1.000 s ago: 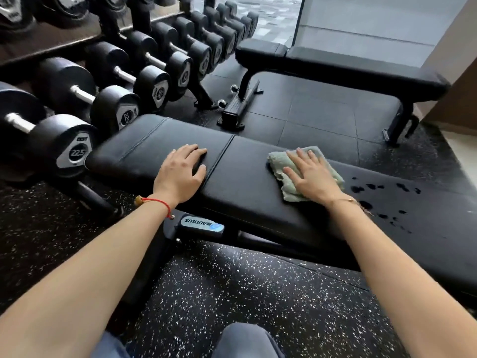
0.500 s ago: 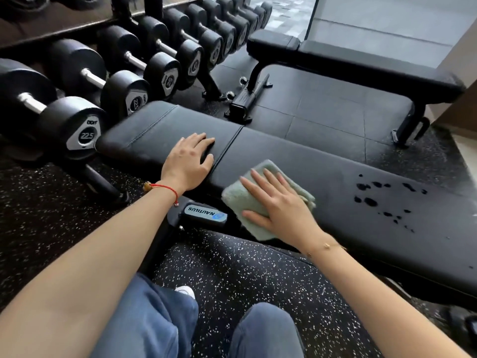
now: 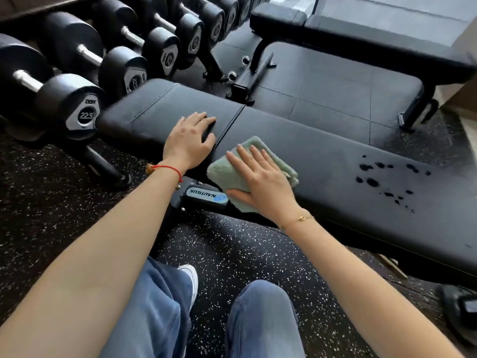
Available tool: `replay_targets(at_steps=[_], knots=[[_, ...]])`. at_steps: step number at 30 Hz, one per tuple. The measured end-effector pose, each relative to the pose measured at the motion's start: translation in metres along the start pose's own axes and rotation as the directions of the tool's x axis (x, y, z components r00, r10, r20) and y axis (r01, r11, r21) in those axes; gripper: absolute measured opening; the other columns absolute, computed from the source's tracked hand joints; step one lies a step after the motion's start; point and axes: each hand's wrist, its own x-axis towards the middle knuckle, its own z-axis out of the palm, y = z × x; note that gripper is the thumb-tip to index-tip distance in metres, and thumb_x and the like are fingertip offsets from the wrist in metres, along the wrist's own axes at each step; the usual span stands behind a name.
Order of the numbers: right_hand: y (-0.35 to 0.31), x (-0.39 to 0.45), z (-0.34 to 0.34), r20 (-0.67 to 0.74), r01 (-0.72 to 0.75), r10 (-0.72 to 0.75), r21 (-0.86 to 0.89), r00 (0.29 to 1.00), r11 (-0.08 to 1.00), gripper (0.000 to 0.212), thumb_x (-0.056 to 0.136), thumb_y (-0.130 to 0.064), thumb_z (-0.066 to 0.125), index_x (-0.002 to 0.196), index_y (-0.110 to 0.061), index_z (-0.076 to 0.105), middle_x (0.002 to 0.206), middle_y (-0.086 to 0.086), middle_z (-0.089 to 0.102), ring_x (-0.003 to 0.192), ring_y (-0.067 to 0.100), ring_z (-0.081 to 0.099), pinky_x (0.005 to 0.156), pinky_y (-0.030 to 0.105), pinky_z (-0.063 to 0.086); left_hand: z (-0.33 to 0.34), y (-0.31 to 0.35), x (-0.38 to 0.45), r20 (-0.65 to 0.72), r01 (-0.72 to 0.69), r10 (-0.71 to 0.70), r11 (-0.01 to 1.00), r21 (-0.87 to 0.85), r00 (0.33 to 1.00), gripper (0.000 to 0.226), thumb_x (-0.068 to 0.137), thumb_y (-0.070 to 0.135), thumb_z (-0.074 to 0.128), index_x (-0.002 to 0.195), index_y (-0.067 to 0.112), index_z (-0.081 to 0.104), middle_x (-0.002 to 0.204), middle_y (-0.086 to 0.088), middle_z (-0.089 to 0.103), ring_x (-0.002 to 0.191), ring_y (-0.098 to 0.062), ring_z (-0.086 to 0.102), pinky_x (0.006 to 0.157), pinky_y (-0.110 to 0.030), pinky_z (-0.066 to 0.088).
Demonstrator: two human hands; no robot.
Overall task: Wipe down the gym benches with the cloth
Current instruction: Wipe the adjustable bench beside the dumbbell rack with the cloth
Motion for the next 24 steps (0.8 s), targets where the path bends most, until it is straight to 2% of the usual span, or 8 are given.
replay_targets(at_steps=[4,6,10,14,17,19,21,24], knots=[[0.024,-0.036,-0.004,-0.040,0.064,-0.063,0.021,0.997,0.998,0.072,0.094,-0.056,0.049,0.154,-0.024,0.024,0.160,0.000,0.024,0.149,0.022,0.021,0.123,0.041,0.016,-0.003,-0.002,-0.002,0.003,-0.007,0.007,1.000,-0.017,1.000,0.049,0.097,0.034,0.044,0.145,0.026,0.043,0.156,0.001,0.035,0.146,-0.015,0.025,0.123,-0.035,0.011],[0.049,-0.067,-0.006,-0.067,0.037,-0.035,0.042,0.997,0.998,0.071,0.094,-0.058,0.048,0.153,-0.027,0.025,0.160,-0.003,0.025,0.149,0.017,0.021,0.123,0.039,0.017,-0.004,-0.001,-0.002,0.004,-0.011,0.012,1.000,-0.028,1.000,0.049,0.097,0.033,0.044,0.145,0.024,0.044,0.155,-0.001,0.036,0.146,-0.016,0.025,0.123,-0.035,0.011],[0.100,-0.073,-0.019,0.018,-0.172,0.173,0.278,0.985,0.945,0.066,0.093,-0.067,0.039,0.150,-0.036,0.031,0.158,-0.008,0.028,0.149,0.010,0.017,0.123,0.034,0.012,-0.005,0.004,-0.001,0.035,-0.021,0.021,1.000,-0.015,0.999,0.049,0.097,0.029,0.044,0.145,0.018,0.043,0.155,-0.007,0.035,0.146,-0.021,0.025,0.123,-0.038,0.011],[0.099,0.012,-0.012,0.060,-0.342,0.337,0.205,0.940,0.917,0.060,0.099,-0.051,0.040,0.152,-0.027,0.029,0.161,0.003,0.022,0.150,0.023,0.012,0.123,0.039,0.005,-0.005,0.012,-0.006,0.053,-0.006,0.007,1.000,-0.013,0.999,0.052,0.098,0.030,0.043,0.148,0.016,0.038,0.157,-0.009,0.030,0.148,-0.023,0.019,0.123,-0.040,0.007],[0.058,0.032,-0.004,0.064,-0.259,0.250,0.223,0.966,0.940,0.057,0.101,-0.050,0.035,0.153,-0.031,0.024,0.162,0.000,0.017,0.151,0.021,0.007,0.124,0.038,0.000,-0.002,0.023,-0.009,0.065,-0.032,0.032,0.999,-0.003,0.997,0.055,0.099,0.033,0.042,0.150,0.016,0.034,0.158,-0.009,0.028,0.149,-0.023,0.017,0.123,-0.040,0.006],[0.044,0.001,-0.004,0.000,-0.117,0.121,0.255,0.993,0.960,0.056,0.100,-0.053,0.033,0.152,-0.035,0.025,0.161,-0.006,0.019,0.150,0.015,0.009,0.124,0.036,0.002,0.001,0.029,-0.011,0.068,-0.076,0.075,0.997,0.010,0.995,0.056,0.098,0.033,0.043,0.150,0.016,0.032,0.158,-0.009,0.028,0.149,-0.022,0.017,0.123,-0.039,0.006],[0.055,-0.037,-0.007,-0.035,-0.053,0.064,0.251,0.997,0.966,0.057,0.098,-0.057,0.030,0.151,-0.038,0.027,0.159,-0.011,0.021,0.149,0.009,0.012,0.124,0.033,0.004,0.004,0.033,-0.013,0.067,-0.118,0.117,0.993,0.017,0.991,0.056,0.098,0.032,0.043,0.151,0.015,0.032,0.158,-0.009,0.028,0.149,-0.022,0.018,0.123,-0.038,0.006],[0.107,-0.040,-0.010,-0.017,-0.194,0.207,0.279,0.978,0.940,0.054,0.099,-0.048,0.041,0.149,-0.031,0.034,0.158,-0.003,0.029,0.149,0.015,0.017,0.124,0.035,0.008,0.006,0.034,-0.014,0.046,-0.119,0.119,0.993,0.018,0.992,0.056,0.097,0.032,0.045,0.150,0.015,0.034,0.158,-0.009,0.029,0.148,-0.022,0.020,0.123,-0.037,0.008]])
